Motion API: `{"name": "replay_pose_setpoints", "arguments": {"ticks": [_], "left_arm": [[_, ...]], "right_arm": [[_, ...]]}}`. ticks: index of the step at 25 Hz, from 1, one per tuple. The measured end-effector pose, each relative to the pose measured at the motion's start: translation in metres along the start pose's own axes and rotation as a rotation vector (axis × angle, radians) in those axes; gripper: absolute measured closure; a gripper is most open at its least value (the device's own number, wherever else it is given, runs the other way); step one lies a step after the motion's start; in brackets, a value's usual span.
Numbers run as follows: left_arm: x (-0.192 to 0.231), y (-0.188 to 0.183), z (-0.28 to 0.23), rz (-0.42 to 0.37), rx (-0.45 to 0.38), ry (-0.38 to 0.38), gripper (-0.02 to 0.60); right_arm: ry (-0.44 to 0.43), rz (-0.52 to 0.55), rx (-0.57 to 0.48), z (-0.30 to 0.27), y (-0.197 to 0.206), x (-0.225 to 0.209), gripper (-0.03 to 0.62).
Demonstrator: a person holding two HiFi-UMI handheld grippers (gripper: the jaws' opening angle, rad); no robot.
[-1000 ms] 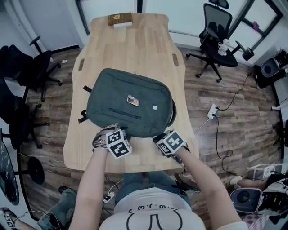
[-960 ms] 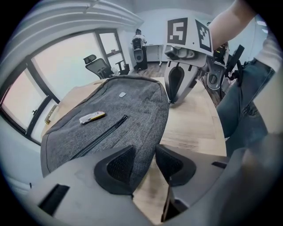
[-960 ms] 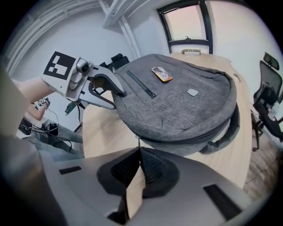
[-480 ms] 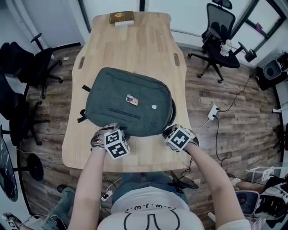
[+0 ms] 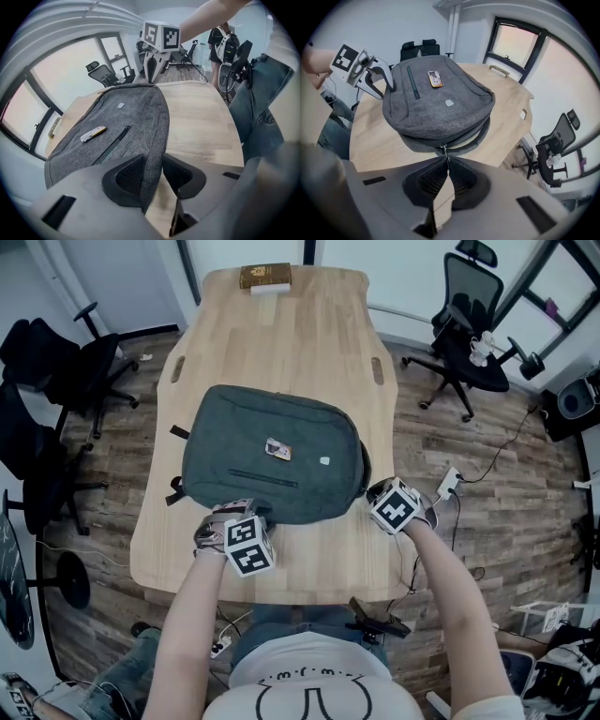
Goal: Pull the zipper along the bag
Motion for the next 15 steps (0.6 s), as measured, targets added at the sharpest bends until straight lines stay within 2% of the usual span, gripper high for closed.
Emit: {"name": "replay_pose_setpoints", "arguments": {"ticks": [3, 6, 11, 13, 15], "left_arm": [[0.000, -0.001, -0.002, -0.003, 0.004, -0.012, 0.446], [0.000, 0.004, -0.001, 0.005, 0.001, 0.007, 0.446], [0.011, 0.026, 0.007, 0.036, 0.018, 0.038, 0.446], [0.018, 0.038, 0.009, 0.029, 0.067, 0.004, 0.448], [0.026, 0.053, 0.011, 0.017, 0.146, -0.071, 0.448]], "right_arm": [[0.017, 0.010, 0.007, -0.005, -0.003, -0.004, 0.539], [-0.037, -0.010, 0.030, -0.001, 0.000, 0.003, 0.540], [-0.175, -0.035, 0.000, 0.002, 0.001, 0.035, 0.540], [-0.258, -0.103, -0.021, 0.003, -0.001, 0.052, 0.540], [-0.364, -0.195, -0.046, 0.001, -0.007, 0.071, 0.540]]}}
Point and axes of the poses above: the fingertips, and each gripper's own axes: z backward along the fingers, x to its left, y out of its underside, the point moved 8 cm from there along z, backward along the fingers, and after that the axes turned 6 degrees about -z, right-handed, at the moved point
